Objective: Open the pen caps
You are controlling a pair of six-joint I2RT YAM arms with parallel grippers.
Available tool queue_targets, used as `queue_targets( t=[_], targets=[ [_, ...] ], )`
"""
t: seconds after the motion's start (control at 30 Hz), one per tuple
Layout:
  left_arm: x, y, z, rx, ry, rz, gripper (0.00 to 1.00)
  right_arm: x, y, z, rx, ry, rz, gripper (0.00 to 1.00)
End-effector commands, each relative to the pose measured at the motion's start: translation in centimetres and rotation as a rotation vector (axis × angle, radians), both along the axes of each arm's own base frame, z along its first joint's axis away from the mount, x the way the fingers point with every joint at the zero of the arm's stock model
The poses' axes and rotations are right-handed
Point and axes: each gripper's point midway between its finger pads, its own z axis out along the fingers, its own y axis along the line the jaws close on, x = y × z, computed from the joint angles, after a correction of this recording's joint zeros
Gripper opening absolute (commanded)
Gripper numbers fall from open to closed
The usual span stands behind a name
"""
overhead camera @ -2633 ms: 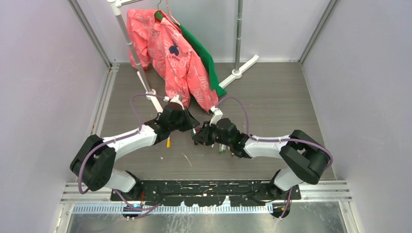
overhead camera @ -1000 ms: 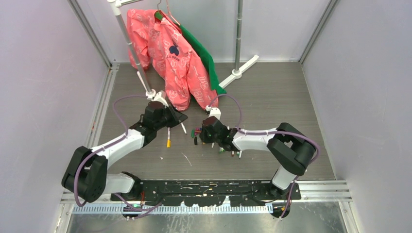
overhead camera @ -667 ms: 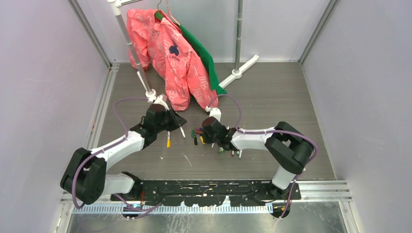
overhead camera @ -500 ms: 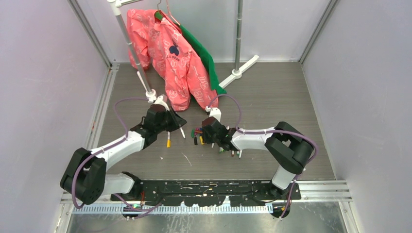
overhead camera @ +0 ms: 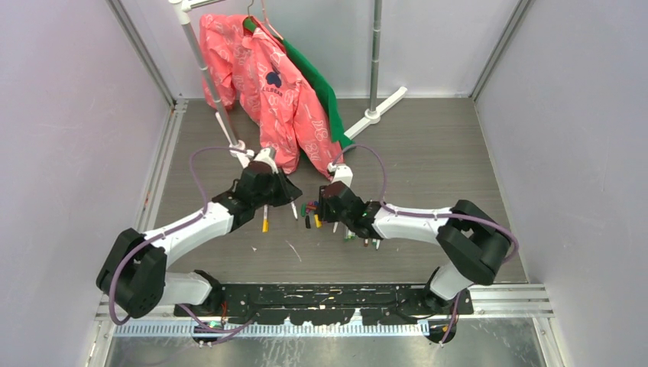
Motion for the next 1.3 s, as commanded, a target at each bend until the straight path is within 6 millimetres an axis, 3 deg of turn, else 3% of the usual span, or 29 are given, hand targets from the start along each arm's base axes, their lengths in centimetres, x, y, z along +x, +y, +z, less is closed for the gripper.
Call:
queue_targets(
  t=[0.0, 0.33, 0.53, 1.1, 1.27],
  targets=[
    [0.8, -2.4, 2.1, 0.021, -0.052, -0.079, 0.00, 0.6, -0.6, 3.5, 0.045, -0.090, -0.033, 0.42],
    [-0.6, -7.6, -0.3, 0.104, 0.014, -0.271, 0.00, 0.7, -7.3, 4.5, -0.032, -0.162, -0.288, 0.44],
    [-1.8, -10.6, -1.5, 0.134, 0.043, -0.359, 0.00, 0.4, -10.0, 5.0, -0.028, -0.200, -0.379, 0.45],
    [-3.3, -16.1, -4.6, 0.150, 0.122, -0.446, 0.00, -0.3, -11.8, 5.4, -0.035, -0.215, -0.407, 0.45],
    [-3.5, -16.9, -5.3, 0.163, 0.135, -0.451, 0.09, -0.4, -12.1, 5.6, -0.036, -0.221, -0.410, 0.45]
  ],
)
